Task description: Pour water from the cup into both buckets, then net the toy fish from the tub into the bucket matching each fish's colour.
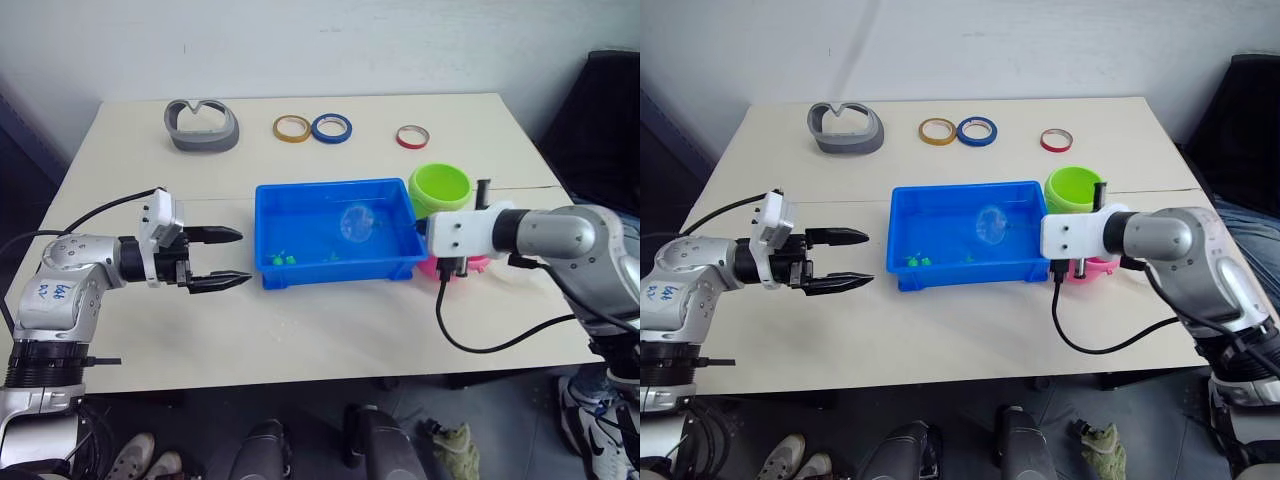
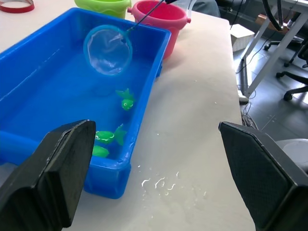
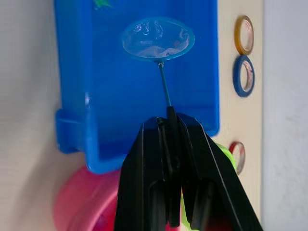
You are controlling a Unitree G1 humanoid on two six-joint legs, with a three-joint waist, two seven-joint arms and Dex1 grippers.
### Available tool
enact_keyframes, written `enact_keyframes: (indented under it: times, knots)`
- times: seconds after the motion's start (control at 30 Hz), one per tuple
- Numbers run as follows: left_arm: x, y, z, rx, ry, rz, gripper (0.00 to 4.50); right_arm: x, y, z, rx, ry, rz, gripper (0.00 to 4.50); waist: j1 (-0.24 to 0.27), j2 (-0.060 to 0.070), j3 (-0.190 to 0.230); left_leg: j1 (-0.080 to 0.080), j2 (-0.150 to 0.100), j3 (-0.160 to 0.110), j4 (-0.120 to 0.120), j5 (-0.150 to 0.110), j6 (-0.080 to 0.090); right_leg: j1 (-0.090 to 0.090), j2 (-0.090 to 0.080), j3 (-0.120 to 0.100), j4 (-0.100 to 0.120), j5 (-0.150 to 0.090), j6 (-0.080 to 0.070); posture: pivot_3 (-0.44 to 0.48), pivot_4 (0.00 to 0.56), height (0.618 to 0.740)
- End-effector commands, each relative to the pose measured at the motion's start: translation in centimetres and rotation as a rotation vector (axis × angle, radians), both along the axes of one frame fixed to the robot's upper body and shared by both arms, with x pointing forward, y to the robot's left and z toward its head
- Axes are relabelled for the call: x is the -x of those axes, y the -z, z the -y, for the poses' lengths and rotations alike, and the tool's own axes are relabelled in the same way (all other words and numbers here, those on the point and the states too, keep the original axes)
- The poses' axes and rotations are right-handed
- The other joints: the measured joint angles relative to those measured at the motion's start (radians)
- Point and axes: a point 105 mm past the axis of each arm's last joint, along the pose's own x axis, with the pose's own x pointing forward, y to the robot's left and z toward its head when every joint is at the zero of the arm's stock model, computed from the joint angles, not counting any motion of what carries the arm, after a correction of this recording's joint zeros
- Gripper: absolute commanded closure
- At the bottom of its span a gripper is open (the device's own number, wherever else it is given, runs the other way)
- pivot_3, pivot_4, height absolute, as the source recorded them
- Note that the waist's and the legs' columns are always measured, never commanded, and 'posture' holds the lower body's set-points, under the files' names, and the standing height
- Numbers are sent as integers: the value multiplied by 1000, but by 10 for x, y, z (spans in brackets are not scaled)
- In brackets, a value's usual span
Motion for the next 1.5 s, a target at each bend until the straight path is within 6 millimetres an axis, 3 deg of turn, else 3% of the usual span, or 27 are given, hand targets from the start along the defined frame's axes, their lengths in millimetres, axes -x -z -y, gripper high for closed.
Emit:
enact_keyframes:
  times: [0.03, 0.3, 0.53, 0.83, 1.5]
  knots:
    - [8, -13, -2, 8, -11, 49, 31, -3, 6, -7, 39, -48, -4, 4500, -2, 0, 0, 0, 0, 0, 0, 0, 0, 0, 0, 0, 0, 0, 0, 0, 150, 713]
    - [15, -10, -4, -1, -31, 43, 31, 2, 31, -18, 18, -100, -111, 4500, 0, 0, 0, 0, 0, 0, 0, 0, 0, 0, 0, 1, 0, 0, 0, 0, 150, 713]
    - [12, -14, -10, -4, -61, 65, 31, 3, 15, -31, -260, -23, -291, 4500, -1, 0, 0, 0, 1, -1, 0, 0, 0, 0, 0, 1, 1, 0, 0, 0, 150, 713]
    - [10, -15, -10, -3, -65, 71, 31, 5, -1, -31, -420, 64, -418, 4500, 1, 0, 0, -1, 0, -2, 0, 0, 0, 0, -1, 5, 0, 0, 0, 0, 150, 713]
    - [-6, -25, -11, 27, -93, 152, 31, 2, -23, -21, -509, 130, -399, 4500, 0, 0, 0, -1, 0, -2, 0, 0, 0, 0, -1, 6, 1, 0, 0, 0, 150, 713]
